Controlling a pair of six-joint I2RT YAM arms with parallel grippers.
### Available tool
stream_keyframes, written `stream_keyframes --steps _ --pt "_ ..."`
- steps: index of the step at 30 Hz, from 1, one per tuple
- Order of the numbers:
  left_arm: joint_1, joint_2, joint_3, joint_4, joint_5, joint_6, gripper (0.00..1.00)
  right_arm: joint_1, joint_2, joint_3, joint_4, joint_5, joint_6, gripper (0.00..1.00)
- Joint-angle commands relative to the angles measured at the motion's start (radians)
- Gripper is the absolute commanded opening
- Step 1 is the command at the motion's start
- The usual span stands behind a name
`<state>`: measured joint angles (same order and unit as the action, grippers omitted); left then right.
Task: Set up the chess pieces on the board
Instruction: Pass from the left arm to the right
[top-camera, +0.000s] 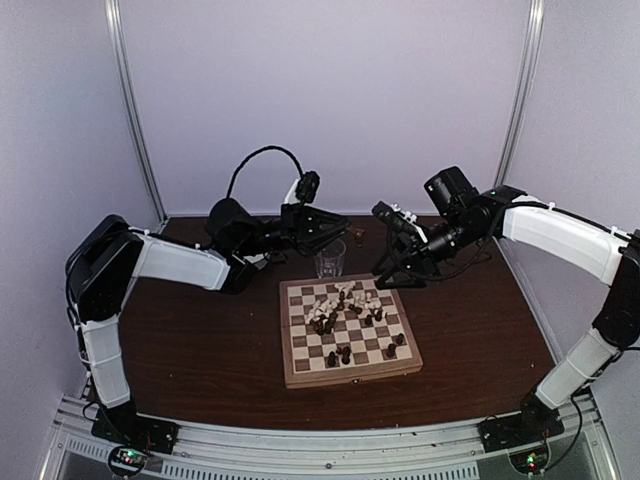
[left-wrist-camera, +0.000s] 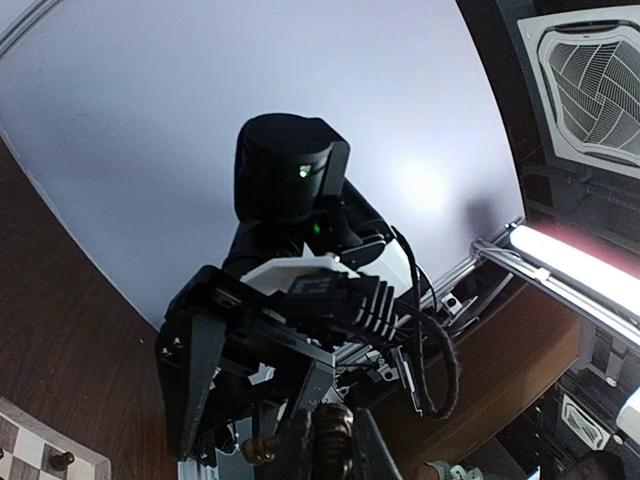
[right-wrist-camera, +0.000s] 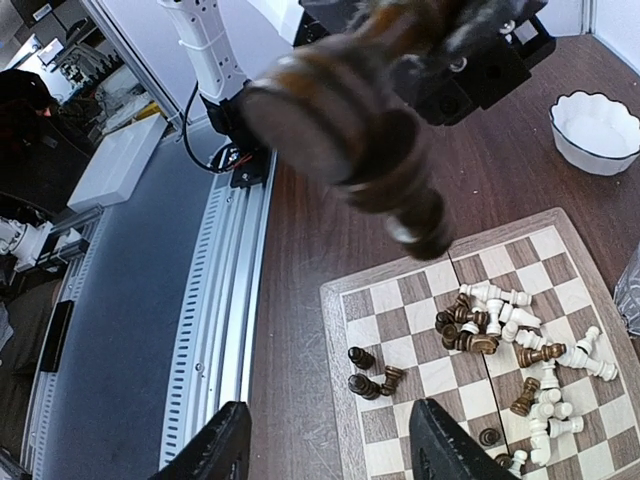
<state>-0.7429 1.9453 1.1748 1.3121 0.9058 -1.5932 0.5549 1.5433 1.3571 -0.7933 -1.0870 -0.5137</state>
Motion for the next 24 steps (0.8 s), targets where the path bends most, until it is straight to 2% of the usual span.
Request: stream_keyframes --steps 1,5,12,19,24 --pt "-0.021 0.008 0.035 0.101 0.036 -0.033 0.00 0.000 0.008 0.030 0.065 -0.034 0.062 0.57" --pt "-0.039 0.022 0.050 0.101 0.023 -0.042 0.00 0.001 0.030 0.045 0.130 -0.012 0.113 0.57" --pt "-0.050 0.032 0.059 0.101 0.008 -0.049 0.00 0.002 0.030 0.076 0.198 -0.076 0.176 0.56" --pt "-0.056 0.047 0.060 0.102 0.003 -0.053 0.00 0.006 -0.006 0.044 0.227 -0.138 0.189 0.55" --pt "-0.056 0.058 0.066 0.101 -0.008 -0.054 0.00 0.016 -0.027 0.031 0.191 -0.139 0.149 0.50"
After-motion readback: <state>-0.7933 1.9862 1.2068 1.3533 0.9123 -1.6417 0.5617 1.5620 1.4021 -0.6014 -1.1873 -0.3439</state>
